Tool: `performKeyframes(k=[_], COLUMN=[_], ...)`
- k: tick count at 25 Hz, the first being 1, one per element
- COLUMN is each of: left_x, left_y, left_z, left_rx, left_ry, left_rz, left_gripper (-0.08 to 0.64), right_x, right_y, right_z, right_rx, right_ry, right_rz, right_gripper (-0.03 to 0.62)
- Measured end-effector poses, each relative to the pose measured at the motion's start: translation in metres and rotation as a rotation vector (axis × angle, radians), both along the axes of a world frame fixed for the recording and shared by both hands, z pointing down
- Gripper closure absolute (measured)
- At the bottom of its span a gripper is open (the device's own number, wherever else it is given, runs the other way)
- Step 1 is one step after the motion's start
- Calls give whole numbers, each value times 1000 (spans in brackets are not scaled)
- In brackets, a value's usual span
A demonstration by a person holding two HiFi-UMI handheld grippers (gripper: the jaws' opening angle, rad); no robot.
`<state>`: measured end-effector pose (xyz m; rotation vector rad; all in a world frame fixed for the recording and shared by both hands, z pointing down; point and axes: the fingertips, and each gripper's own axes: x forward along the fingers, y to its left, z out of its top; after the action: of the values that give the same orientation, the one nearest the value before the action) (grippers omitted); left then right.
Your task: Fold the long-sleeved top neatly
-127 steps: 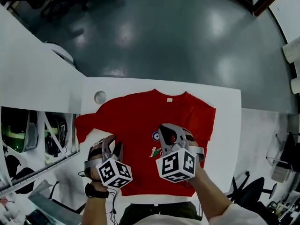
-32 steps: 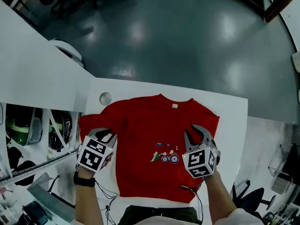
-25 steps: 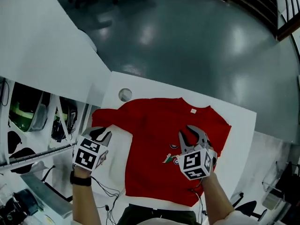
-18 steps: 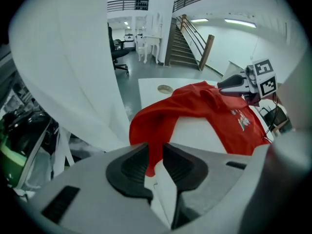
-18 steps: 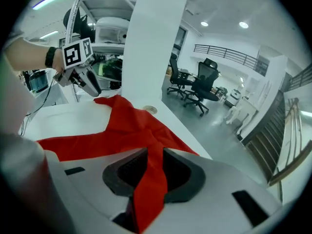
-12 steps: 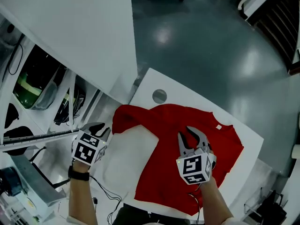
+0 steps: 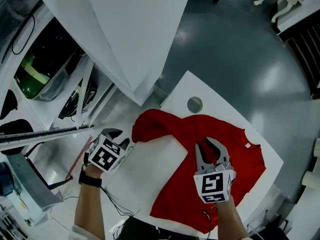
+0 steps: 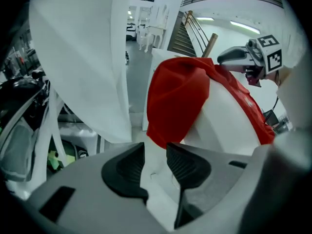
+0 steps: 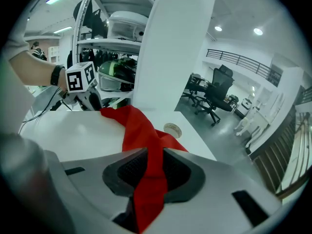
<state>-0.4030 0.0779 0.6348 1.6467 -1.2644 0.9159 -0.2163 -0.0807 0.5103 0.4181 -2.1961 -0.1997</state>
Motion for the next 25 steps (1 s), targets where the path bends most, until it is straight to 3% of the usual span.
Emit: performKeyframes(k=[3, 10, 12, 17, 20, 22, 25], left_x=[15, 16, 15, 6, 3, 2, 3], left_y=[-5, -17, -26, -51, -59, -59, -47], left_z=[3, 15, 15, 7, 1, 1, 13], left_rx=[20, 37, 78, 203, 225, 206, 127], left_ry=[16, -102, -119, -174, -191, -151, 81], left_rz=[91, 246, 252, 193, 178, 143, -1], left_gripper=[366, 362, 373, 542, 551, 551, 549], right_x=[-6, 2, 7, 18, 19, 21, 26], right_y=[5, 1, -2, -7, -9, -12, -18], right_z=[5, 6, 6, 6, 6, 5, 3], right_rx=[-8, -5, -3, -5, -7, -8, -1], right_ry=[9, 14, 15, 10, -1, -4, 9], right_rz=[-5, 27, 38, 59, 55, 56, 71], right_gripper=[485, 486, 486, 488, 488, 488, 488])
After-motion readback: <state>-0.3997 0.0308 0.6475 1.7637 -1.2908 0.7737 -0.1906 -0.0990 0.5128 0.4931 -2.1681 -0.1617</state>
